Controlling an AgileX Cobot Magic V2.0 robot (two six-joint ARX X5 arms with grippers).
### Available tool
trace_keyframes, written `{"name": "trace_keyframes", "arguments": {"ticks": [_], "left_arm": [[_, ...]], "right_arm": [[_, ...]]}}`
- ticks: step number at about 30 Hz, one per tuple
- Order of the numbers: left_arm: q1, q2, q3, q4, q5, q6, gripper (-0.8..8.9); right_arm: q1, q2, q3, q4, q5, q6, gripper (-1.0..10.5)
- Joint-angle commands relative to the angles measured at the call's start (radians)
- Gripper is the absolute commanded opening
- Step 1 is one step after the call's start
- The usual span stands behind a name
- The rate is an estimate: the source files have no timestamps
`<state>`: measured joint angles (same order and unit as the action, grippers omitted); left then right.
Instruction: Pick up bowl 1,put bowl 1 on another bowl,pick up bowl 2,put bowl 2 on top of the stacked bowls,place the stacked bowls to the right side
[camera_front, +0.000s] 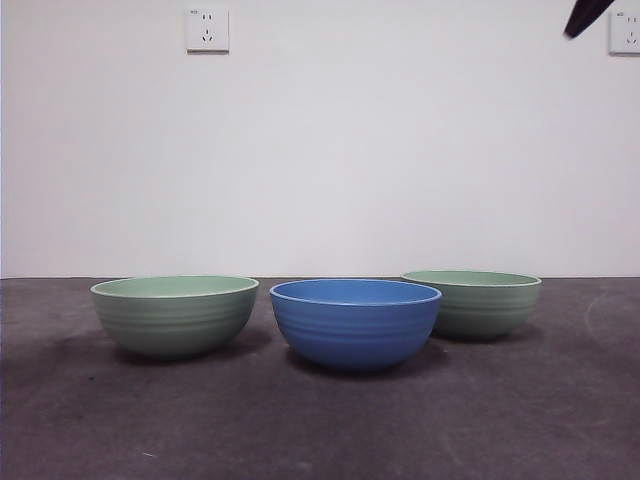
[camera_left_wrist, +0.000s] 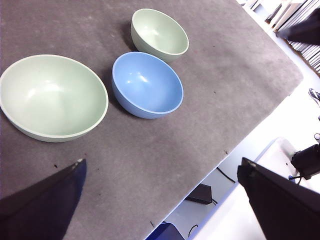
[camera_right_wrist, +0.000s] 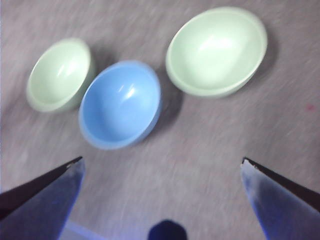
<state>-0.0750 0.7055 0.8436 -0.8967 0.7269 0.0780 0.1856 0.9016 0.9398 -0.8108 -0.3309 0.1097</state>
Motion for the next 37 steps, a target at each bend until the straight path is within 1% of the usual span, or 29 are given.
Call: {"name": "trace_keyframes", "arguments": {"ticks": [1, 4, 7, 9, 12, 18, 23, 27, 31, 33, 35, 37], "left_arm": [[-0.003, -0.001, 0.003, 0.006, 0.003, -0.003, 5.73], [-0.003, -0.001, 0.003, 0.006, 0.003, -0.003, 5.73], [-0.003, -0.001, 0.003, 0.005, 0.005, -0.003, 5.73], [-0.003, -0.001, 0.003, 0.005, 0.005, -0.003, 5.73], [-0.003, -0.001, 0.003, 0.005, 0.006, -0.003, 5.73], [-0.003, -0.001, 0.003, 0.005, 0.006, -0.003, 5.73], [-0.003, -0.001, 0.003, 0.005, 0.006, -0.003, 5.73], [-0.003, -0.001, 0.003, 0.004, 0.006, -0.003, 5.73], [-0.003, -0.001, 0.003, 0.004, 0.006, -0.003, 5.72], [-0.003, -0.001, 0.003, 0.003, 0.006, -0.003, 5.72], [-0.003, -0.001, 0.003, 0.001, 0.006, -0.003, 5.72], [-0.003, -0.001, 0.003, 0.001, 0.006, -0.003, 5.72]], "right_arm": [[0.002, 0.062, 0.006, 0.049, 0.036, 0.069, 5.7], [0.002, 0.159, 0.020, 0.102, 0.078, 0.074, 5.7], [0.002, 0.274, 0.047, 0.157, 0.083, 0.077, 5.7], [0.002, 0.359, 0.083, 0.182, 0.118, 0.076, 5.7], [0.001, 0.481, 0.149, 0.200, 0.148, 0.073, 5.6], [-0.001, 0.697, 0.286, 0.205, 0.174, 0.072, 5.6], [-0.002, 0.829, 0.346, 0.215, 0.211, 0.060, 5.6], [-0.002, 0.901, 0.350, 0.233, 0.211, 0.052, 4.5], [-0.002, 0.941, 0.350, 0.252, 0.211, 0.050, 4.3], [-0.002, 0.946, 0.350, 0.270, 0.211, 0.050, 3.5], [-0.002, 0.946, 0.350, 0.291, 0.210, 0.050, 2.4], [-0.002, 0.946, 0.352, 0.299, 0.211, 0.050, 1.7]]}}
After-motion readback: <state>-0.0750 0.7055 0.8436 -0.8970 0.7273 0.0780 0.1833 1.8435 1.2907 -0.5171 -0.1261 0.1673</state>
